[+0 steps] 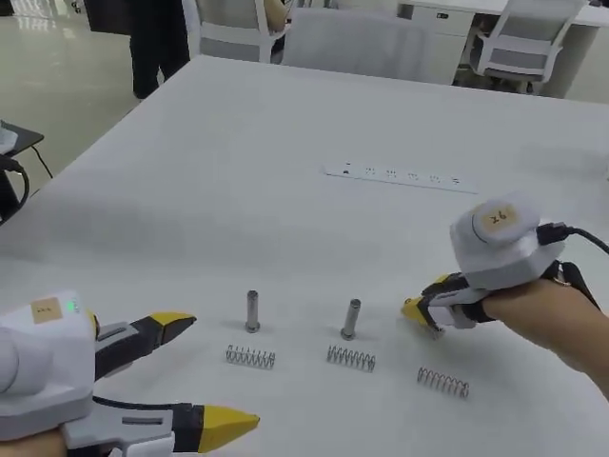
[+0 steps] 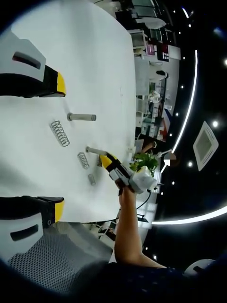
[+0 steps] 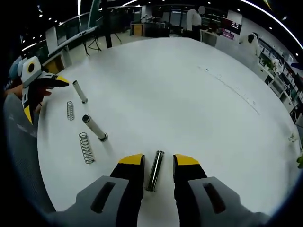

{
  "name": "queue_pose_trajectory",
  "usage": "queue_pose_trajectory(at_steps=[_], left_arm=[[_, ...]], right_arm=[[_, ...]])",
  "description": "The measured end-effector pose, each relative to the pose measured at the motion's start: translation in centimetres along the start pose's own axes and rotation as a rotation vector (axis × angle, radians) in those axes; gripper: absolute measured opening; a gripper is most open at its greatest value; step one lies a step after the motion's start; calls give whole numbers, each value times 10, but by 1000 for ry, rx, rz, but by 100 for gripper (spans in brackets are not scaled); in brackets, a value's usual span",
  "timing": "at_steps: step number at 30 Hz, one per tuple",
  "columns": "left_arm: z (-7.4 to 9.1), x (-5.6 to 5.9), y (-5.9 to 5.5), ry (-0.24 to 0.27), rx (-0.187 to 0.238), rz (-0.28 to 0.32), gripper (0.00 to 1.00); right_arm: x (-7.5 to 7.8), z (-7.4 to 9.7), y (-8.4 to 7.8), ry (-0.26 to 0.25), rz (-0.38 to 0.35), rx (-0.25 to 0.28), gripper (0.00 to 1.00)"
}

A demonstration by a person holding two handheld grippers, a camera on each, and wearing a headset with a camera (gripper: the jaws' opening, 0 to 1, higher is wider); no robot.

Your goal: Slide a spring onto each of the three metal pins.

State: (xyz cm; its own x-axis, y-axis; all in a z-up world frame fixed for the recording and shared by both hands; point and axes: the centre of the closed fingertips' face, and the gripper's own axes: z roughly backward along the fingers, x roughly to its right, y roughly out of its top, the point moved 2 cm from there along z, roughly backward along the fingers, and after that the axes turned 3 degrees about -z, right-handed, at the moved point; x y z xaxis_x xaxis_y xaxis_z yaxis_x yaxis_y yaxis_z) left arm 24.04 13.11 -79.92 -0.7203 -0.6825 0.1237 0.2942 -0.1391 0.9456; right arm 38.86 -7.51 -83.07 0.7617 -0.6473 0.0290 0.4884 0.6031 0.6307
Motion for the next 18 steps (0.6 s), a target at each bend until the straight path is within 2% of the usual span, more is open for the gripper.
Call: queue_pose_trajectory(at_steps=[18], left_arm=[[3, -3, -3, 2, -5, 8, 83]], right_arm=[[1, -11, -3, -7, -46, -78, 10]])
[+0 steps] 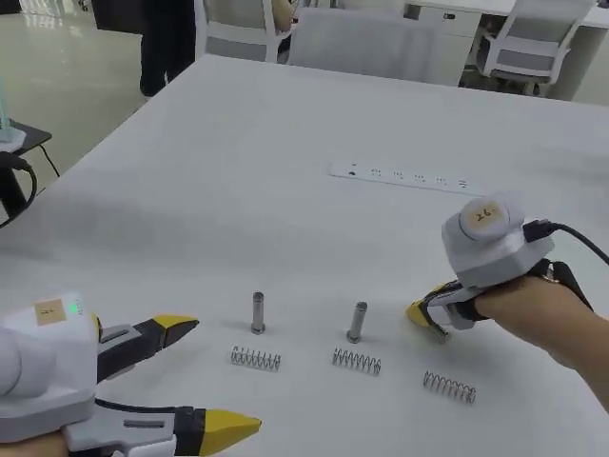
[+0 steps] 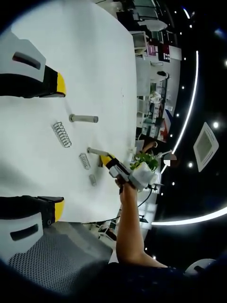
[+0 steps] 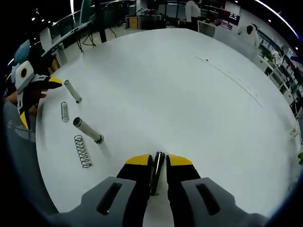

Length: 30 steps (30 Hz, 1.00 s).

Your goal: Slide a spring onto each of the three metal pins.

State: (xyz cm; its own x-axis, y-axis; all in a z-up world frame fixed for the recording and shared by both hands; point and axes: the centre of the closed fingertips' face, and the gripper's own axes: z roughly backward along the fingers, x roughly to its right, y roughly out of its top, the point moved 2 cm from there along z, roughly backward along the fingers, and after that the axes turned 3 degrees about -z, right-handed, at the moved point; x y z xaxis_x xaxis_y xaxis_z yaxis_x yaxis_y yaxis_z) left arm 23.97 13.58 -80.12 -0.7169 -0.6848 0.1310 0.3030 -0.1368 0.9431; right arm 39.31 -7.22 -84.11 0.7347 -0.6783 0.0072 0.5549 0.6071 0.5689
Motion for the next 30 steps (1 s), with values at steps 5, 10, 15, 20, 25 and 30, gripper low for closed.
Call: queue_pose_trajectory(at_steps=[5, 10, 15, 20, 25, 30], left_arm=[[1, 0, -1, -1, -2, 0, 82], [0, 0, 0, 0, 0, 1, 82], [0, 1, 1, -2, 1, -1, 82], [0, 1, 1, 0, 1, -3, 82], [0, 1, 2, -1, 2, -7, 82], [-2, 4, 4, -7, 1, -13, 81]], right_arm=[[-1, 0, 1, -1, 0, -7, 8], [-4, -1, 2, -38, 20, -35, 6], [-3, 0, 1, -43, 9, -38, 5], [-1, 6, 2, -35, -18, -19, 5], [-3, 16, 5, -42, -16, 3, 5], [-6, 26, 6, -47, -20, 28, 5]])
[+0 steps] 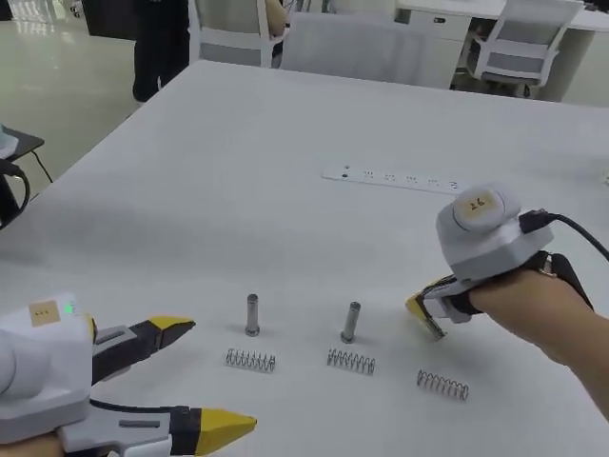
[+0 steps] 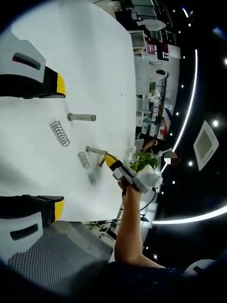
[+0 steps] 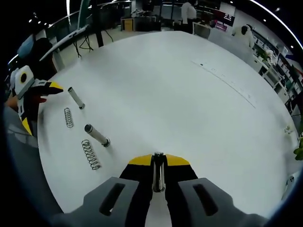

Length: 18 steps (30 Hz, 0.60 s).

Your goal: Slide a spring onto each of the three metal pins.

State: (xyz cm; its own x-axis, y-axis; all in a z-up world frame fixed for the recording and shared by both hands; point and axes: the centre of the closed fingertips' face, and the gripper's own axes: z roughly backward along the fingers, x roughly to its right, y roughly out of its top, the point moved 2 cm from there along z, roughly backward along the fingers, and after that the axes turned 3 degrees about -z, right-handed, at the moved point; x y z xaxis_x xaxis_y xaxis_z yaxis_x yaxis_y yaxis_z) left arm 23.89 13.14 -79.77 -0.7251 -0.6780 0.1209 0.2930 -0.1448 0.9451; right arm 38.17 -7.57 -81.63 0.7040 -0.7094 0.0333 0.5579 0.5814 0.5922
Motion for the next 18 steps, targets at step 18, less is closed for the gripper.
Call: queue_pose_trajectory(at_steps=[18], left_arm=[[2, 6, 7, -2, 4, -18, 81]], right_arm=[[0, 26, -8, -24, -17, 37, 5]])
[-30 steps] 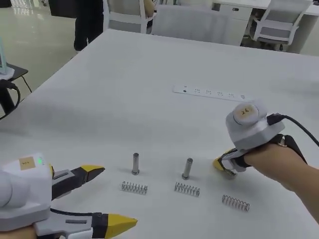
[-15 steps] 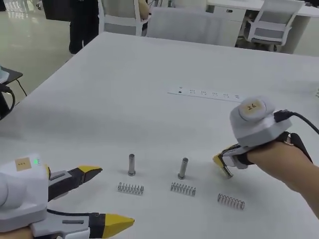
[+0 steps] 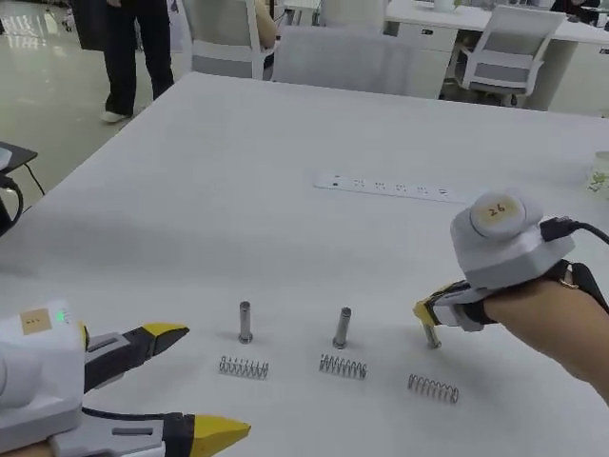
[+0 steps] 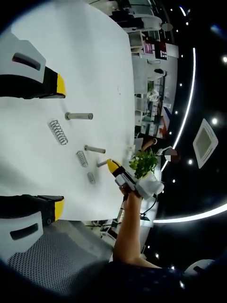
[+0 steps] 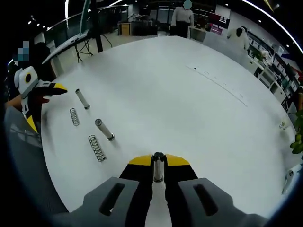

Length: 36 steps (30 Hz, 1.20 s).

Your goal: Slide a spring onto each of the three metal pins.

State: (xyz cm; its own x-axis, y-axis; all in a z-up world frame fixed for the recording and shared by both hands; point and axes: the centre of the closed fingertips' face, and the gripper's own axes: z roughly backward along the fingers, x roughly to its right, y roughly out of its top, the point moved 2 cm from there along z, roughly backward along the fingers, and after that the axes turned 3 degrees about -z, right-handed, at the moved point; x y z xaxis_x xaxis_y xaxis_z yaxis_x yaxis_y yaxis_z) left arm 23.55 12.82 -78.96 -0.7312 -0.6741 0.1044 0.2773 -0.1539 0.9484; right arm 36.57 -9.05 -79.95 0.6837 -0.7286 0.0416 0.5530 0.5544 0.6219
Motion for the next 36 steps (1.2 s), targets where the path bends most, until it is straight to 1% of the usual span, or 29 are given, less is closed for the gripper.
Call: queue_pose_trajectory(at_steps=[13, 21, 26, 34, 36], left_arm=[[-2, 2, 1, -10, -1, -9, 81], [-2, 3, 1, -12, -2, -8, 80], [-2, 3, 1, -13, -3, -10, 80], [-2, 4, 0, -16, -6, -10, 80], [-2, 4, 0, -18, -6, -8, 80]], right_arm=[[0, 9, -8, -1, -15, 9, 5], [0, 12, -12, 6, -37, 1, 5], [1, 13, -13, 8, -47, 5, 5], [0, 14, -15, 13, -35, -3, 6], [-1, 14, -14, 15, -22, -8, 6]])
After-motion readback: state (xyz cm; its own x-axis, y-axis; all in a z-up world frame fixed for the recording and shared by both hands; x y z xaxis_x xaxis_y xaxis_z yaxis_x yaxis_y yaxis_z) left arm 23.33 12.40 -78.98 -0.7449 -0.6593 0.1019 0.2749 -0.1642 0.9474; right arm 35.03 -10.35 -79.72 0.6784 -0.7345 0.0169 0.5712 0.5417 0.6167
